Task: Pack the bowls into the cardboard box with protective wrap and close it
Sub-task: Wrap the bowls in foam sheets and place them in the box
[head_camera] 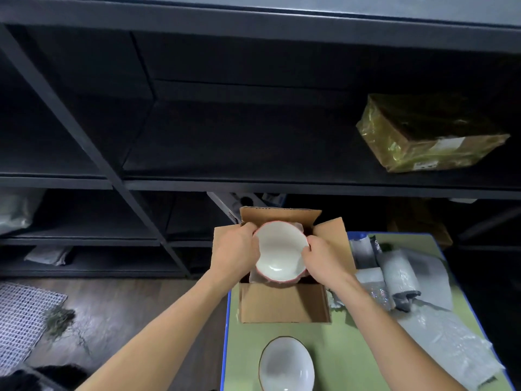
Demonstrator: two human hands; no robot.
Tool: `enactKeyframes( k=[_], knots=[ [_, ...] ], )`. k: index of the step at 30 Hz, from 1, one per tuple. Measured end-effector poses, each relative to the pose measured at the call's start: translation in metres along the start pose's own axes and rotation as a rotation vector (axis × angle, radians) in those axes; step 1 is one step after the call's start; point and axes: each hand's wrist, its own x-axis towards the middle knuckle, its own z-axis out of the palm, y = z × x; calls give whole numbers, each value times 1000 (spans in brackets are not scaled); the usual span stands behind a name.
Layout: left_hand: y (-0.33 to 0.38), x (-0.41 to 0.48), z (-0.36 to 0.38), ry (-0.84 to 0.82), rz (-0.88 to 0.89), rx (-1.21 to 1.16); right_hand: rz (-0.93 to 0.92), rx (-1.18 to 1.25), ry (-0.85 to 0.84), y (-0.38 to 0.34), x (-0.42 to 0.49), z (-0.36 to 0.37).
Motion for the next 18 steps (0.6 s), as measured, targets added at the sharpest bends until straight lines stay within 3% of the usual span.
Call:
enactKeyframes(
  k=[7,18],
  knots=[
    [11,3,-2,-111,81,363,29,-160,27,-6,6,21],
    [10,10,-1,-167,80,401,-45,-236,102,-11,2,42]
  ],
)
